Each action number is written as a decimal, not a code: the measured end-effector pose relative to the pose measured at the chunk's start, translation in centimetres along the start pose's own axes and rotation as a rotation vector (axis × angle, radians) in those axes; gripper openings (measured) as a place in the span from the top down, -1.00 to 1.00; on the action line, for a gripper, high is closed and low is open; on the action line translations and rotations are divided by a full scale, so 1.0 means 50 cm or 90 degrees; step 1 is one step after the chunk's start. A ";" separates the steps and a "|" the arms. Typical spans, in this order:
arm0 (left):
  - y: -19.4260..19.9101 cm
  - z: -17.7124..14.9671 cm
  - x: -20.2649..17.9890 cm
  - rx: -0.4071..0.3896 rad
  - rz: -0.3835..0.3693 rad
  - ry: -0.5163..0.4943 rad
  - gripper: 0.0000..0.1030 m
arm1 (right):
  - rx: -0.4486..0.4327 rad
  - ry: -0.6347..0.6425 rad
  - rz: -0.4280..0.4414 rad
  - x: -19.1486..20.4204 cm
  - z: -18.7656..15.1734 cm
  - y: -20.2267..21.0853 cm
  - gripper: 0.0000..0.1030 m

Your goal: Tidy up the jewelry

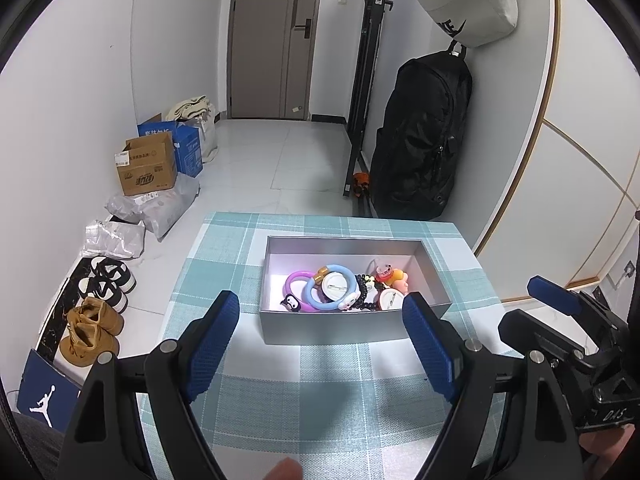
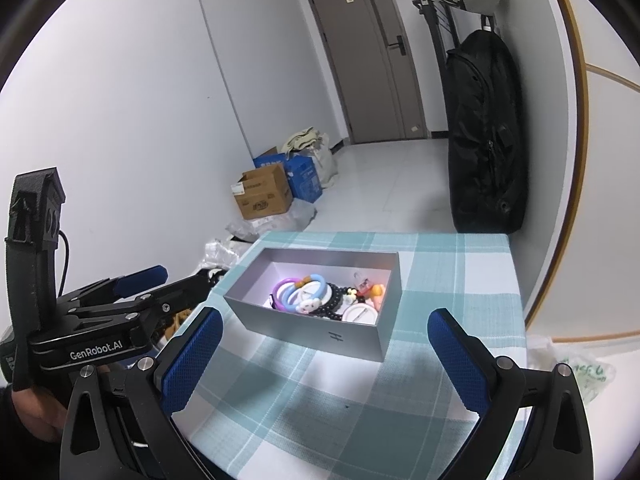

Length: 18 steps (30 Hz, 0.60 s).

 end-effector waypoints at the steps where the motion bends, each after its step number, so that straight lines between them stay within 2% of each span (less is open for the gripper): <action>1: 0.000 0.000 0.000 0.001 -0.001 0.001 -0.56 | -0.001 -0.002 0.000 -0.001 0.001 0.001 -1.00; 18: 0.001 -0.001 0.002 0.007 -0.001 0.005 -0.56 | 0.003 -0.001 -0.009 -0.003 -0.003 -0.003 -1.00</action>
Point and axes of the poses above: each gripper's, at about its wrist camera, not at the fingertips, and y roughly against the way its jaws point, x to its left, z to its top, the point moved 7 cm from there along -y, roughly the way its jaws point, and after that the axes turned 6 degrees about z, right-handed, at the moved point
